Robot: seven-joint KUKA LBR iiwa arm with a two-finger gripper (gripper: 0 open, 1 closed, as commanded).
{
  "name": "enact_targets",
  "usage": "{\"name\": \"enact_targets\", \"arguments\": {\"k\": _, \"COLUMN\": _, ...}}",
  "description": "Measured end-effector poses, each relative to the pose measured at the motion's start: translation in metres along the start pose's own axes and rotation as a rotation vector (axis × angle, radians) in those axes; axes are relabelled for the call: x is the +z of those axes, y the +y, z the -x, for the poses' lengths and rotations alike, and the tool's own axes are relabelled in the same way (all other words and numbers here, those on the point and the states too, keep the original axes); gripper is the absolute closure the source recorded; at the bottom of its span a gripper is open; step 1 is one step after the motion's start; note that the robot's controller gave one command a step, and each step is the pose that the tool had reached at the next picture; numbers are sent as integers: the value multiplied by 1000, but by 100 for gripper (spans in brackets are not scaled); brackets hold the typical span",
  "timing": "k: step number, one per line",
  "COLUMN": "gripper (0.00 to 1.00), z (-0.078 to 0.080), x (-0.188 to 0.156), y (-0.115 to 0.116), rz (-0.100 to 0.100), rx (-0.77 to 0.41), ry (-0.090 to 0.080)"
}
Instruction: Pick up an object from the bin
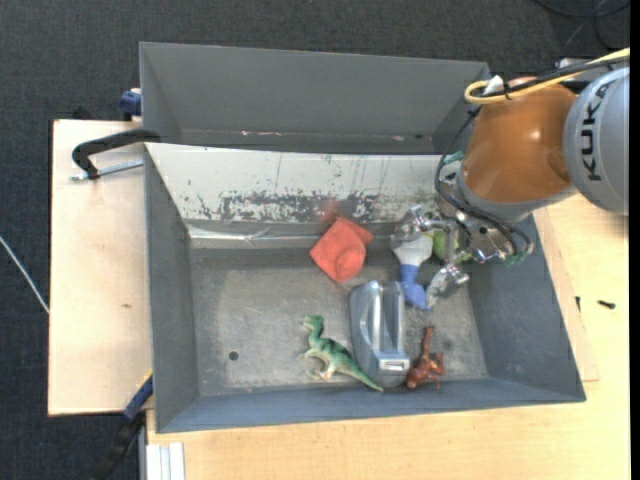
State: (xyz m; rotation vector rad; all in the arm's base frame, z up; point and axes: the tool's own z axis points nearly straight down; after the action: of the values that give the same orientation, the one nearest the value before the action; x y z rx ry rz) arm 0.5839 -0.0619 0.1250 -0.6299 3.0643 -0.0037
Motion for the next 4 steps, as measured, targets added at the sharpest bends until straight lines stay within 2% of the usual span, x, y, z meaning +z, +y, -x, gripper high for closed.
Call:
{"name": "enact_targets", "arguments": {"k": 1, "gripper": 0, "z": -13, "x": 12, "y": 19, "rz": 9, "rx": -160, "ry": 15}}
{"name": "enact_targets", "arguments": {"k": 2, "gripper": 100, "z": -34, "x": 35, "y": 33, "rz": -29, "rx": -390, "ry": -66}}
{"name": "enact_targets", "arguments": {"k": 3, "gripper": 100, "z": -34, "x": 35, "y": 33, "rz": -29, "rx": -390, "ry": -66}}
{"name": "enact_targets", "arguments": {"k": 4, "gripper": 100, "z": -33, "x": 33, "y": 30, "rz": -23, "rx": -388, "ry": -52}}
